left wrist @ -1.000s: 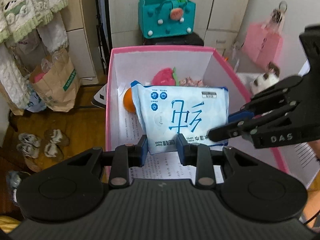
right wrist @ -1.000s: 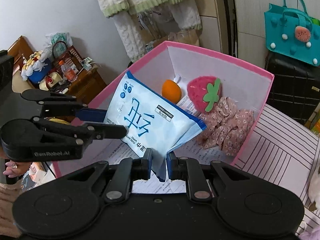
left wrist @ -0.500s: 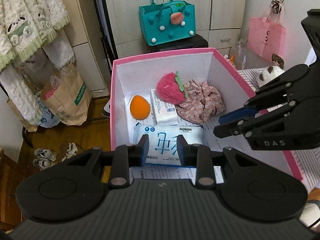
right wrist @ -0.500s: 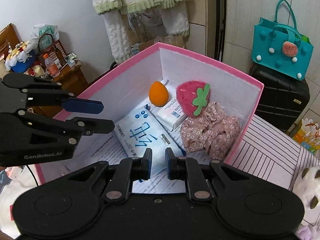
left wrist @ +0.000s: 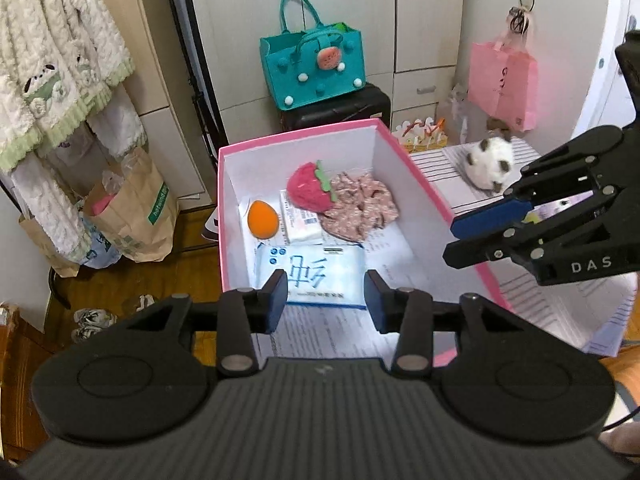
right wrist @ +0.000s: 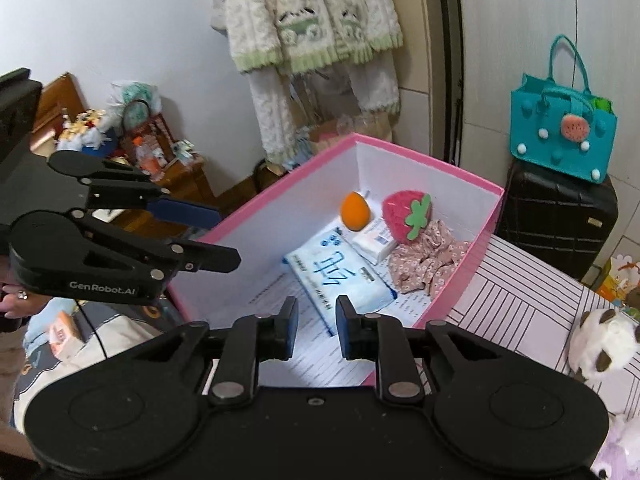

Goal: Organize soft objects
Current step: 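Withdraw the open left tool from the box back over the table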

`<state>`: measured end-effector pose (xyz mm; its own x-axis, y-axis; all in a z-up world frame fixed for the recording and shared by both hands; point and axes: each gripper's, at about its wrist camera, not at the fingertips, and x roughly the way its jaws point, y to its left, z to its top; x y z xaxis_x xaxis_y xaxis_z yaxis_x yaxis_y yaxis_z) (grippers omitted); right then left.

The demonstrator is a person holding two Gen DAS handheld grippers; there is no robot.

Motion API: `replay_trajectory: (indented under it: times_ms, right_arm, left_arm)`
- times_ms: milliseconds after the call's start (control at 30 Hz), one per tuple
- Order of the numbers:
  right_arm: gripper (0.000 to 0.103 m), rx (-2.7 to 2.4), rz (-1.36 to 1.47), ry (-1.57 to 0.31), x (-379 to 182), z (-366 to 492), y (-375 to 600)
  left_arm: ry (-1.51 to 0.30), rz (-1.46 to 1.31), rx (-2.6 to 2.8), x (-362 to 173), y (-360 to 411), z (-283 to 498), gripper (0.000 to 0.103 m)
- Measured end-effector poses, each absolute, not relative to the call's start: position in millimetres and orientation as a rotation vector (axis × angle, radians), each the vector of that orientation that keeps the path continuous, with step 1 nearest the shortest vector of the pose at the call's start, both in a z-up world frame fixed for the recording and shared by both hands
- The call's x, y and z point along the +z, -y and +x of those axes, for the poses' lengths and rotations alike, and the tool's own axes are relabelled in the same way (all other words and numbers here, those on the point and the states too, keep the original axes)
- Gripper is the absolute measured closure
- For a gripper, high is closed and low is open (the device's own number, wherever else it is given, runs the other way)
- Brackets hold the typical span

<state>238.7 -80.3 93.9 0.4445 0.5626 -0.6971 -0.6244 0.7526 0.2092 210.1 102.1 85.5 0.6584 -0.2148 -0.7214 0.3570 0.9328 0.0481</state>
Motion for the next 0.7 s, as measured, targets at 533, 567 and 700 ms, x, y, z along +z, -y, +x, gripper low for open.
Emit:
replay_trajectory:
  times_ms: [533, 567, 700]
  right_arm:
    - [0.066, 0.765, -0.161, -0.666, 128, 136, 117]
    - [0.066, 0.760, -0.166, -0.662, 129, 131, 119]
    - [0.063, 0.746, -0.183, -0.645, 128, 108, 130]
  left_arm:
    - [-0.721, 0.212, -0.460, 118, -74, 115, 0.044]
    - [-0.726, 0.216, -0.465, 117, -72, 112, 0.044]
    - [-0.735, 0.237, -0.484, 112, -65, 100, 0.041]
